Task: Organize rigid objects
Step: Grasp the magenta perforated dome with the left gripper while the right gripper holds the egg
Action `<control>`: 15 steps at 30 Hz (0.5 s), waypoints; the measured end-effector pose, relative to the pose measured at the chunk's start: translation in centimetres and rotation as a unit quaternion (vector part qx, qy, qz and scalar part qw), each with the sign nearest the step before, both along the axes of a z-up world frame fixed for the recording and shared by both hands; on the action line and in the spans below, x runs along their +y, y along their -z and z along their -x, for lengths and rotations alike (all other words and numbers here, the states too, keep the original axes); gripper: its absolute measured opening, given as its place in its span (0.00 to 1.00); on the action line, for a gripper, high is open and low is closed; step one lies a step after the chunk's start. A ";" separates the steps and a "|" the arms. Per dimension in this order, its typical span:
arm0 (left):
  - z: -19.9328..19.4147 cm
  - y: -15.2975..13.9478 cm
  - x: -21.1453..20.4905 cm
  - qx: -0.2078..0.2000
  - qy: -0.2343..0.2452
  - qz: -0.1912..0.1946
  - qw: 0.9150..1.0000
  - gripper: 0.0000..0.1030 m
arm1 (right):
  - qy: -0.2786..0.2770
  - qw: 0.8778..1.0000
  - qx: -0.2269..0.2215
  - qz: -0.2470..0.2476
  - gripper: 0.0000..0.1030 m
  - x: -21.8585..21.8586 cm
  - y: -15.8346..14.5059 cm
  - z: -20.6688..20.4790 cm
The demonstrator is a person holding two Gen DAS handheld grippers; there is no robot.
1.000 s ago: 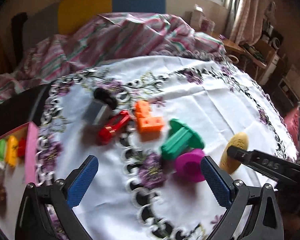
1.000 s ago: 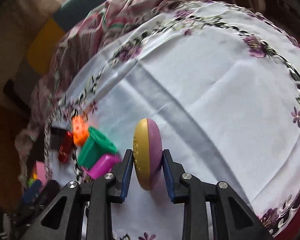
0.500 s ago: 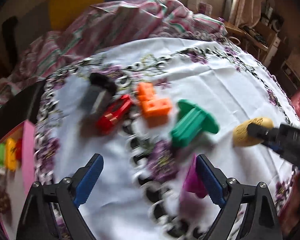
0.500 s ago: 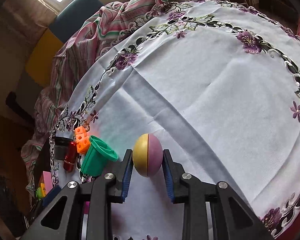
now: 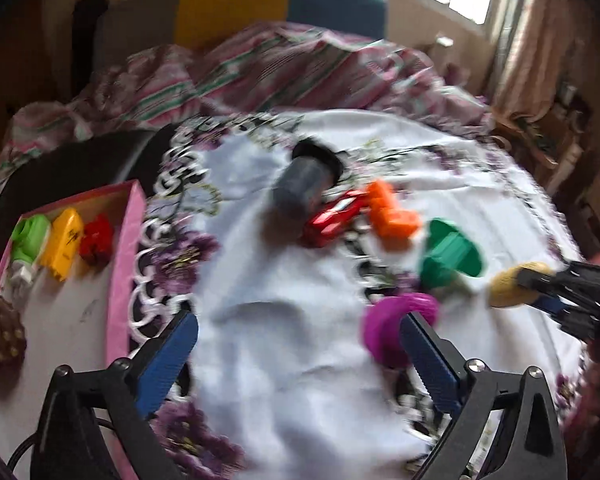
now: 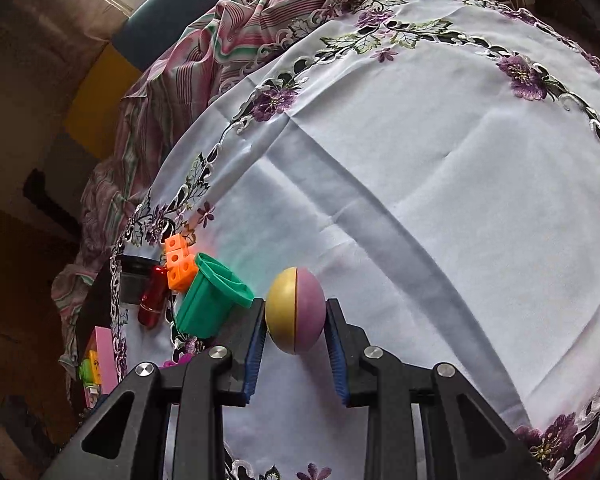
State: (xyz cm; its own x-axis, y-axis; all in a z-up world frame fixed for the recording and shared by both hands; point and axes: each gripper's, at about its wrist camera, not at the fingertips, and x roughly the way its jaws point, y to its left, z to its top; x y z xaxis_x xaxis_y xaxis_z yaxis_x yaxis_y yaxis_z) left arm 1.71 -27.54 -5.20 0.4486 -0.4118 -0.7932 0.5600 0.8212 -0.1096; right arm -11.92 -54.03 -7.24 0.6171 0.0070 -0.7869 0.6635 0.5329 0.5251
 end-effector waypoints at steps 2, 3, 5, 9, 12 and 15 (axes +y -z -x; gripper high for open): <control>1.2 -0.3 -0.9 -0.020 0.025 -0.003 0.999 0.99 | -0.002 1.000 0.000 0.000 0.28 0.0 0.0 0.0; 1.8 -0.3 -1.6 -0.032 0.039 -0.011 0.999 0.99 | -0.002 1.000 0.000 -0.001 0.28 0.0 0.0 0.0; 2.7 0.0 -3.6 -0.052 0.064 -0.042 0.996 0.99 | -0.003 1.000 0.001 0.001 0.28 0.1 0.0 -0.1; 2.8 0.6 -6.8 -0.065 0.089 -0.073 0.991 0.97 | -0.008 1.000 -0.001 -0.001 0.28 0.2 0.0 -0.2; 2.3 1.1 -7.5 -0.048 0.095 -0.063 0.992 0.93 | -0.009 1.000 -0.002 -0.003 0.28 0.1 0.1 -0.3; 2.0 1.4 -7.7 -0.050 0.084 -0.063 0.993 0.79 | -0.008 1.000 -0.002 -0.005 0.28 0.0 0.2 -0.2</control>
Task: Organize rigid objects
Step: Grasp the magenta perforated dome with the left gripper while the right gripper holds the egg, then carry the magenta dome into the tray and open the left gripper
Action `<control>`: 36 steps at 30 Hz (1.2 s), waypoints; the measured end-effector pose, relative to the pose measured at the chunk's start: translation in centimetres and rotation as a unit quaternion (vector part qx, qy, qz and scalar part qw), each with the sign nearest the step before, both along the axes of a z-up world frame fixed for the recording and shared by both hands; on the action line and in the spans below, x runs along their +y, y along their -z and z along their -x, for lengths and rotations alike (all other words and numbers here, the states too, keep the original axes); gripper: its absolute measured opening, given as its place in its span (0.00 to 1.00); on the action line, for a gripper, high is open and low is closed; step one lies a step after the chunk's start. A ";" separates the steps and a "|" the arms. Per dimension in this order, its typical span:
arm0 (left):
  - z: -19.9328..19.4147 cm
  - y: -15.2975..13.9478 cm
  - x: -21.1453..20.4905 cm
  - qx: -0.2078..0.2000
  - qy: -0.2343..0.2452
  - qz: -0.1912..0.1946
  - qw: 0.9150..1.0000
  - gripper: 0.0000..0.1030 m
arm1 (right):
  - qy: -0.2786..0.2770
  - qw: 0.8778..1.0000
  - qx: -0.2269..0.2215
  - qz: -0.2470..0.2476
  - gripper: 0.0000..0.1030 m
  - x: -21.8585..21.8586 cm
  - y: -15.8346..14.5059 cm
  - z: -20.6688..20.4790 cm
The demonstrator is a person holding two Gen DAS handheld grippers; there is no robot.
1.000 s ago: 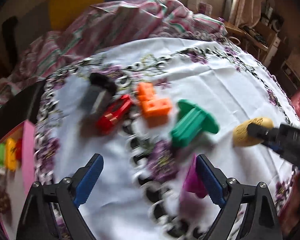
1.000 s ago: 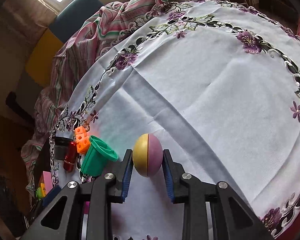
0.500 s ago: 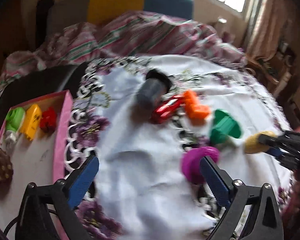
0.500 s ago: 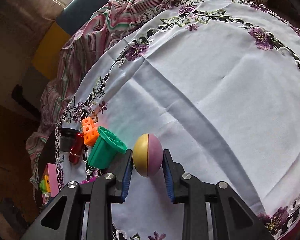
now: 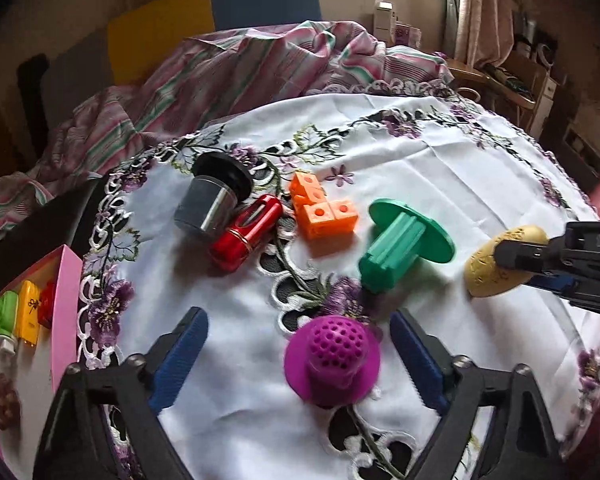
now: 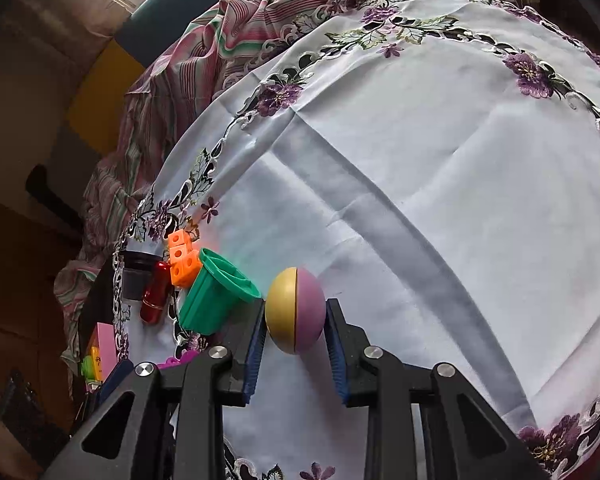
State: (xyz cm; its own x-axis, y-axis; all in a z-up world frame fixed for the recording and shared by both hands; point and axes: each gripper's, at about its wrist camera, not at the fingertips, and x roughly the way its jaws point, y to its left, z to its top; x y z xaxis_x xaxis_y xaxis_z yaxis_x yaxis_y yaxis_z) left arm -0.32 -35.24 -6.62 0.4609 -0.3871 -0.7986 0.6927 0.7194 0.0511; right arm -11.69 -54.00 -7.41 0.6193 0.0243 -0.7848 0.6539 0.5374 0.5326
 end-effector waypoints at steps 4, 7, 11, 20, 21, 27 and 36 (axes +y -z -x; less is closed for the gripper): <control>-0.1 0.9 -0.3 0.002 0.006 -0.020 1.000 0.61 | -0.005 1.000 -0.003 -0.003 0.28 0.1 0.1 -0.1; -0.6 1.8 -0.2 0.040 0.016 -0.022 0.999 0.33 | -0.015 1.000 -0.006 -0.001 0.28 0.4 0.0 -0.4; -0.7 1.3 0.6 0.050 0.007 -0.009 0.999 0.32 | -0.016 1.000 -0.017 -0.016 0.28 0.3 0.2 -0.4; 0.0 -1.3 3.8 0.047 0.002 0.004 0.999 0.32 | -0.022 0.999 -0.029 -0.018 0.28 0.5 0.0 -0.5; 0.2 -1.5 4.2 0.043 0.002 0.002 0.999 0.32 | -0.023 0.999 -0.033 -0.022 0.28 0.5 0.0 -0.5; 0.4 -2.3 8.7 0.039 -0.029 0.006 0.999 0.32 | -0.030 0.999 -0.029 -0.018 0.28 0.7 0.0 -0.7; -0.8 -3.1 16.8 0.061 -0.107 0.028 0.992 0.33 | -0.041 0.999 -0.023 -0.011 0.28 1.1 0.0 -1.0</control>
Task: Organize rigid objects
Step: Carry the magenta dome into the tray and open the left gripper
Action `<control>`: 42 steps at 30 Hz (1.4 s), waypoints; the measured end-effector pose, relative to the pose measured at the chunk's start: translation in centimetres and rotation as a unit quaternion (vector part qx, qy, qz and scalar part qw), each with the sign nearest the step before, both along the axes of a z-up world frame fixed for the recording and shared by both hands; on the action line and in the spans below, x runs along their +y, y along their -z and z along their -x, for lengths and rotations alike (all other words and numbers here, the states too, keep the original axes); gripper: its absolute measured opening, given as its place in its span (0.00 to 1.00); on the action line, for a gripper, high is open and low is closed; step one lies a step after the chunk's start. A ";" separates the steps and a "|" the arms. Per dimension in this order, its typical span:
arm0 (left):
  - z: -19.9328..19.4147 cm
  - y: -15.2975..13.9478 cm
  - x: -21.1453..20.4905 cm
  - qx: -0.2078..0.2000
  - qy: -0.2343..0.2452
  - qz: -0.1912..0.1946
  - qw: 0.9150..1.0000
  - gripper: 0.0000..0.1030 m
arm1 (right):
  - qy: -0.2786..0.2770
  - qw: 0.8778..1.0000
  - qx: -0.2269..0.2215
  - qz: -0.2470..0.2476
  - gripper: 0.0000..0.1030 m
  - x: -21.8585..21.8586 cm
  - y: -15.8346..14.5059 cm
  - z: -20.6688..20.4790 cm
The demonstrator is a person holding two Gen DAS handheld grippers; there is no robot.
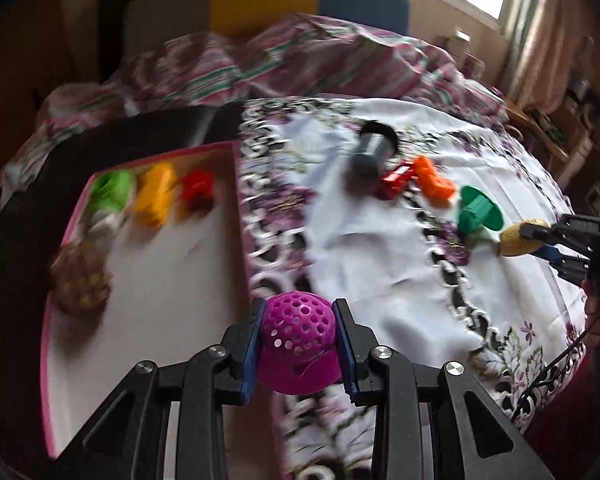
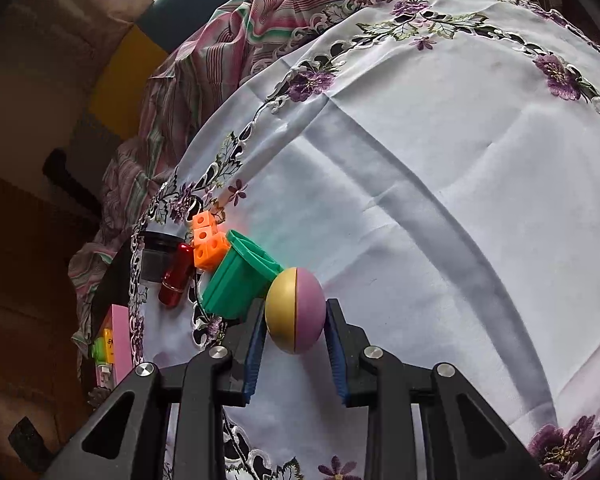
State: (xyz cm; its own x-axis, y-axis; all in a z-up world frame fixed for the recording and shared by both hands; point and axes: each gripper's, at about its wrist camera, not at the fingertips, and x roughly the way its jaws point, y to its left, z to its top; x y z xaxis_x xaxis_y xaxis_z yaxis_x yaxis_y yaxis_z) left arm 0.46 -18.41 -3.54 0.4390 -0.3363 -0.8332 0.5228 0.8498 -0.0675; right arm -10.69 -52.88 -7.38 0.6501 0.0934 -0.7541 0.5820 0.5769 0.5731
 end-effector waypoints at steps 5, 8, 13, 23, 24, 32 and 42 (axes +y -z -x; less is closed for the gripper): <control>-1.3 0.5 3.9 -0.007 -0.042 -0.010 0.999 0.33 | -0.005 1.000 -0.012 -0.003 0.28 0.1 -0.3 0.0; -2.9 1.0 5.9 0.004 -0.073 -0.004 0.997 0.33 | -0.014 1.000 -0.016 -0.002 0.28 0.4 -0.4 -0.2; -5.8 1.4 7.3 0.003 -0.098 -0.006 0.995 0.33 | -0.027 0.999 -0.030 -0.014 0.28 0.7 -0.4 -0.4; -10.0 3.0 6.8 0.008 -0.107 -0.019 0.994 0.33 | -0.032 0.999 -0.037 -0.016 0.28 0.6 -0.4 -0.7; -10.2 3.1 6.6 0.007 -0.106 -0.021 0.994 0.33 | -0.030 0.999 -0.037 -0.015 0.28 0.6 -0.4 -0.6; -11.2 2.8 6.3 -0.006 -0.106 -0.005 0.994 0.47 | -0.027 0.999 -0.031 -0.007 0.28 0.6 -0.4 -0.6; -6.3 0.5 8.7 -0.034 -0.095 0.052 0.994 0.79 | -0.035 0.999 -0.040 -0.008 0.28 0.8 -0.6 -0.7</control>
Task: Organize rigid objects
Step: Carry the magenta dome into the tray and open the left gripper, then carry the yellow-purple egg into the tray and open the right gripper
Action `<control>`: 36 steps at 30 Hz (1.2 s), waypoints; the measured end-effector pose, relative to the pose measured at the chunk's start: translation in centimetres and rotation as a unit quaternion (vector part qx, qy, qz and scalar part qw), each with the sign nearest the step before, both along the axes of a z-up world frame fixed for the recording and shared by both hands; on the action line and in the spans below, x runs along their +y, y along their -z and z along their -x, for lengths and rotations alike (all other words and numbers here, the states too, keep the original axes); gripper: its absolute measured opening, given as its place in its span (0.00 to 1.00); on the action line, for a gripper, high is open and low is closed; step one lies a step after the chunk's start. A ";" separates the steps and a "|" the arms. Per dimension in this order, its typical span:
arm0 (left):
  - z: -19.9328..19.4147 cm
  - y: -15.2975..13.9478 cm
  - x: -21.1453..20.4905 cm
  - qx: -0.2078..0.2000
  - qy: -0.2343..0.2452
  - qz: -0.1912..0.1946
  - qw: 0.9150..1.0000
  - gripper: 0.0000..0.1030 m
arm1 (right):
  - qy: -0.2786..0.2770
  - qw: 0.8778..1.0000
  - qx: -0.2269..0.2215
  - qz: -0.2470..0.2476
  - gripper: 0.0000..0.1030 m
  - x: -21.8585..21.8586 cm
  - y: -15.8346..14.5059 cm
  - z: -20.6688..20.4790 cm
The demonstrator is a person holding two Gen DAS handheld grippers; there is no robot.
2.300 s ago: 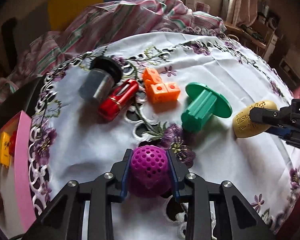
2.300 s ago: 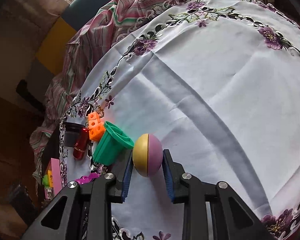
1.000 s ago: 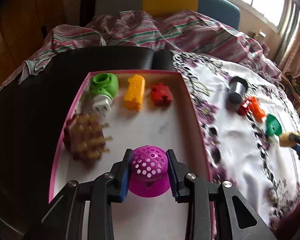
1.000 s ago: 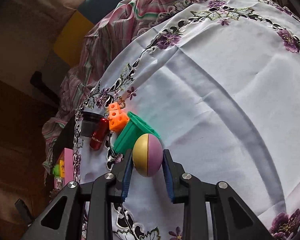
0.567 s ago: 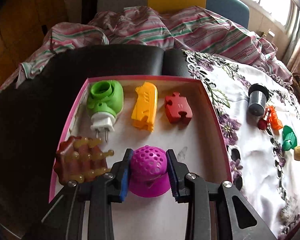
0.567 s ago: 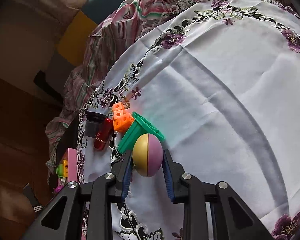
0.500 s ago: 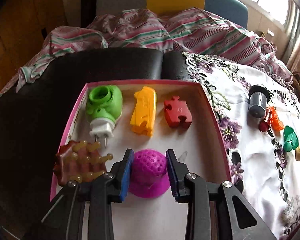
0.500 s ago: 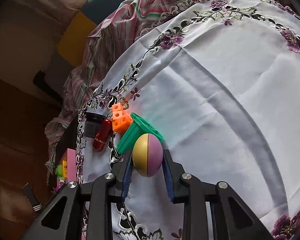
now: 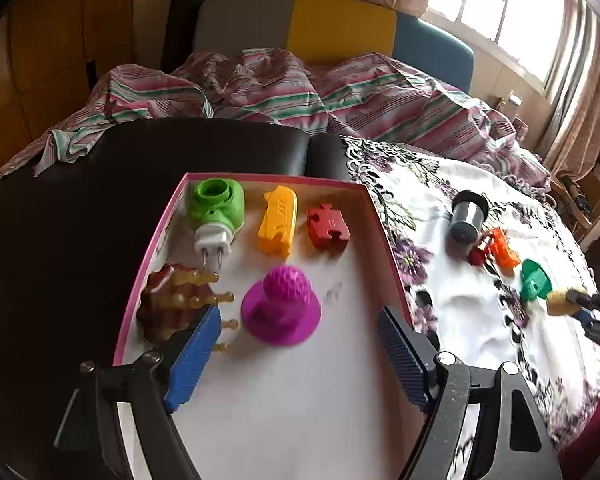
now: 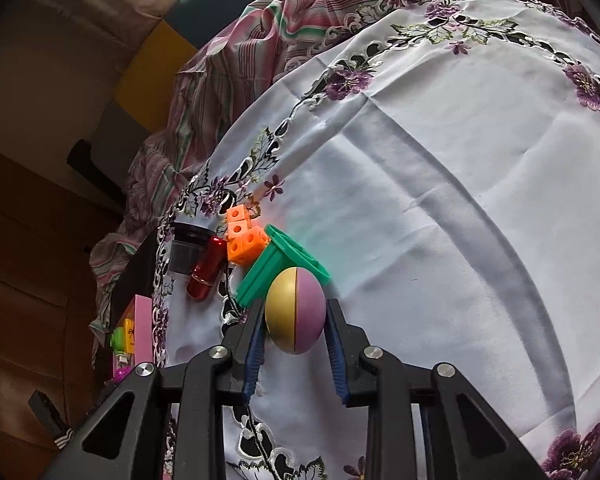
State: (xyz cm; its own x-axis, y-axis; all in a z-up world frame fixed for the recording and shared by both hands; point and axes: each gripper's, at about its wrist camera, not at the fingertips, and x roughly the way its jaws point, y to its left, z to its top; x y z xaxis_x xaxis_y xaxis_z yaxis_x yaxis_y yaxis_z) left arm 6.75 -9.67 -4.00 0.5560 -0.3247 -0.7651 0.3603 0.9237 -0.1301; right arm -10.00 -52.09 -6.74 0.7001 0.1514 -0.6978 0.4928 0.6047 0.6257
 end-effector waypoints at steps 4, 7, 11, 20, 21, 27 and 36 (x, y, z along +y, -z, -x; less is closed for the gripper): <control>1.7 0.0 1.4 -0.002 -0.005 0.007 1.000 0.79 | -0.010 1.000 -0.018 -0.006 0.28 0.4 -0.3 0.0; 2.8 0.2 2.5 -0.006 -0.013 0.008 1.000 0.79 | -0.024 0.999 -0.031 -0.009 0.28 0.9 -0.6 -0.1; 3.7 0.5 3.7 0.001 -0.021 0.013 1.000 0.79 | -0.050 0.998 -0.039 -0.008 0.28 2.3 -1.0 -0.5; 5.2 1.0 4.1 -0.003 -0.020 -0.024 0.999 0.79 | -0.110 0.992 -0.050 -0.024 0.28 7.2 -1.6 -2.1; 5.3 0.9 4.1 -0.002 -0.019 -0.026 0.999 0.79 | -0.119 0.991 -0.053 -0.032 0.28 7.9 -1.7 -2.4; 5.8 0.7 4.7 0.002 -0.016 -0.017 1.000 0.80 | -0.175 0.982 -0.055 -0.031 0.27 12.8 -2.9 -4.8; 6.4 0.0 6.3 -0.007 -0.031 -0.012 0.999 0.84 | -0.269 0.962 -0.037 -0.009 0.27 20.8 -4.1 -9.4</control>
